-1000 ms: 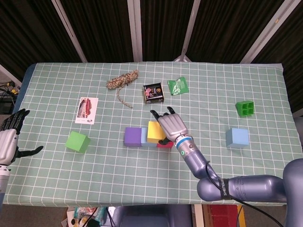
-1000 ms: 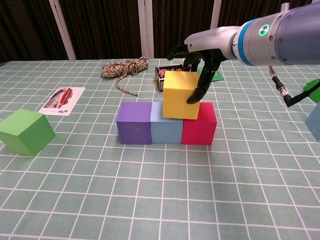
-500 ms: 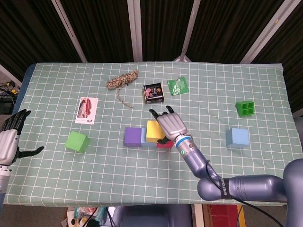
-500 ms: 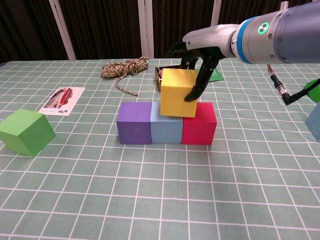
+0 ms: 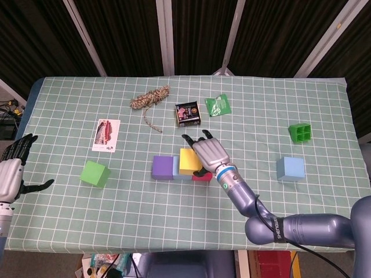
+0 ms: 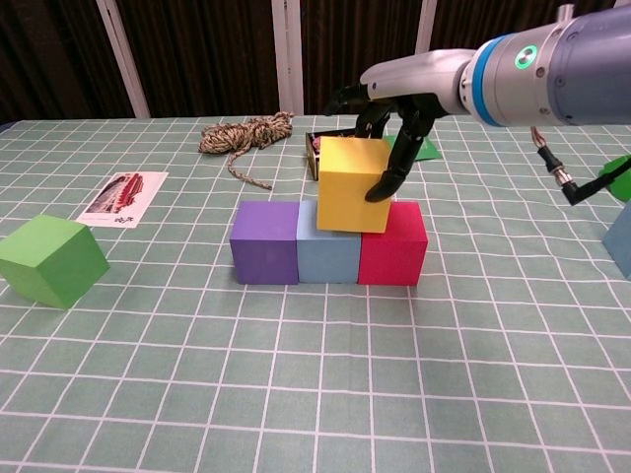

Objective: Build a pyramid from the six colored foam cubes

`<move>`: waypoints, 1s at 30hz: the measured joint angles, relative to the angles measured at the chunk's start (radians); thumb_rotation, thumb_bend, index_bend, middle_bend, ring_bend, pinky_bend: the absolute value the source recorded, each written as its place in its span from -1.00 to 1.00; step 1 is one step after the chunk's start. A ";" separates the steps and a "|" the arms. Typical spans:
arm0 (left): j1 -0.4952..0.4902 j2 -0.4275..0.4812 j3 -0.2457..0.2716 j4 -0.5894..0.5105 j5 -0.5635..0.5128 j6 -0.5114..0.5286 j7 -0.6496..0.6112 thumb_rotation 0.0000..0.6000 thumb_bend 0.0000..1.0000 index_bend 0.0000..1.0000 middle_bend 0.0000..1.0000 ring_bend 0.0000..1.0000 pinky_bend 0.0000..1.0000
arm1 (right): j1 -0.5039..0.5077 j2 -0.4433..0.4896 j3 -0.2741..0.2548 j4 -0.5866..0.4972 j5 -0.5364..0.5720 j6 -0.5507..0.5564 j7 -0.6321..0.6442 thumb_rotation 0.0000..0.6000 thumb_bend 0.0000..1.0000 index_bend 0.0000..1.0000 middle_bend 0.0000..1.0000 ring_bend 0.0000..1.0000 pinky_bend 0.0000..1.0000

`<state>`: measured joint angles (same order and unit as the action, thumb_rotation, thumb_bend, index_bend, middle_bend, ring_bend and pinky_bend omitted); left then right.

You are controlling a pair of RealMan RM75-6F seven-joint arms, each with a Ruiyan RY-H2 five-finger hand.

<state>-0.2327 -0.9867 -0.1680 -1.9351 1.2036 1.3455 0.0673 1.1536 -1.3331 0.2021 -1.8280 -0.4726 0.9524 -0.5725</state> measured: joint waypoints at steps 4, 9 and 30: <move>0.000 -0.001 0.001 0.000 0.000 0.000 0.001 1.00 -0.79 -1.00 -0.96 -1.00 -1.00 | -0.001 -0.001 -0.003 0.006 -0.007 0.001 0.003 1.00 -0.52 -0.99 -0.14 -0.45 -0.92; 0.000 -0.001 0.001 0.001 -0.001 0.000 0.001 1.00 -0.79 -1.00 -0.96 -1.00 -1.00 | -0.003 -0.001 -0.010 0.015 -0.009 -0.004 0.008 1.00 -0.52 -0.99 -0.15 -0.45 -0.92; -0.001 -0.002 0.001 0.000 0.000 0.002 0.003 1.00 -0.79 -1.00 -0.96 -1.00 -1.00 | 0.002 -0.003 -0.006 0.004 -0.006 0.002 0.017 1.00 -0.52 -0.99 -0.14 -0.45 -0.92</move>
<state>-0.2339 -0.9888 -0.1667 -1.9349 1.2036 1.3472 0.0699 1.1553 -1.3359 0.1958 -1.8239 -0.4790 0.9548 -0.5555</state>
